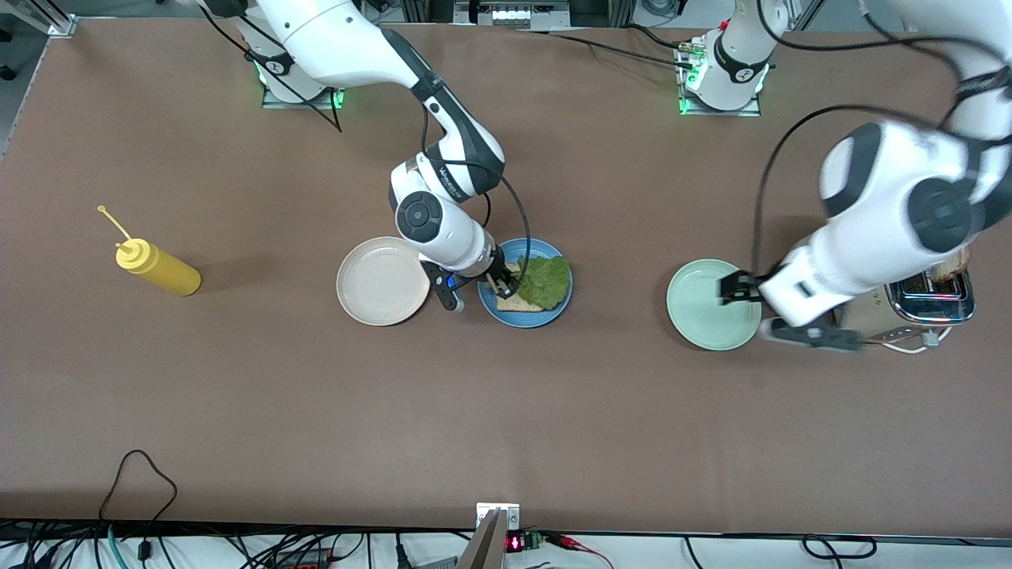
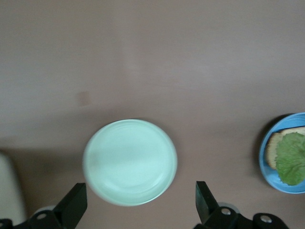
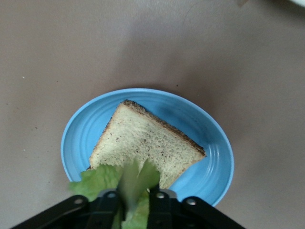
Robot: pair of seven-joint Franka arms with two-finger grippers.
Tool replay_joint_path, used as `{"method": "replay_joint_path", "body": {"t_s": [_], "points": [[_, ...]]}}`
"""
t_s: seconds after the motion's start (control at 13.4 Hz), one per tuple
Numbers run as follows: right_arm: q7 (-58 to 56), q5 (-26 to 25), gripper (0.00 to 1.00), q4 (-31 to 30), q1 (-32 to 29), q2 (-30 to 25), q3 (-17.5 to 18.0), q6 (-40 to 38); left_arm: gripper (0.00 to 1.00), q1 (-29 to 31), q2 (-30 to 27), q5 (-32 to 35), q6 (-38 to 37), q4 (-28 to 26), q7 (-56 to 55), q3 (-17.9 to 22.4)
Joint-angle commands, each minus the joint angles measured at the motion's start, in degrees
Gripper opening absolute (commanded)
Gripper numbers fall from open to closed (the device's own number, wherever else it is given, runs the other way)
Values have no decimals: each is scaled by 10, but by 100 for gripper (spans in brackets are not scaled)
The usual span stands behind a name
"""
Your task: Make sandwich in blue plate with both arms
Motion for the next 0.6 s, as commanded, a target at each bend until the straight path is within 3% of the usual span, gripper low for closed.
{"method": "replay_joint_path", "body": {"t_s": [0.0,0.3,0.52], "points": [[-2,-15,100,16,6,6,-8,-3,100,-38,-52,10,-36,20,7,87],[-19,-89,100,16,-8,-11,-13,-26,100,-11,-139,-18,-121,10,12,114],[-105,-122,100,16,-44,-61,-14,-115,100,9,-190,-46,-137,-30,12,106]]}}
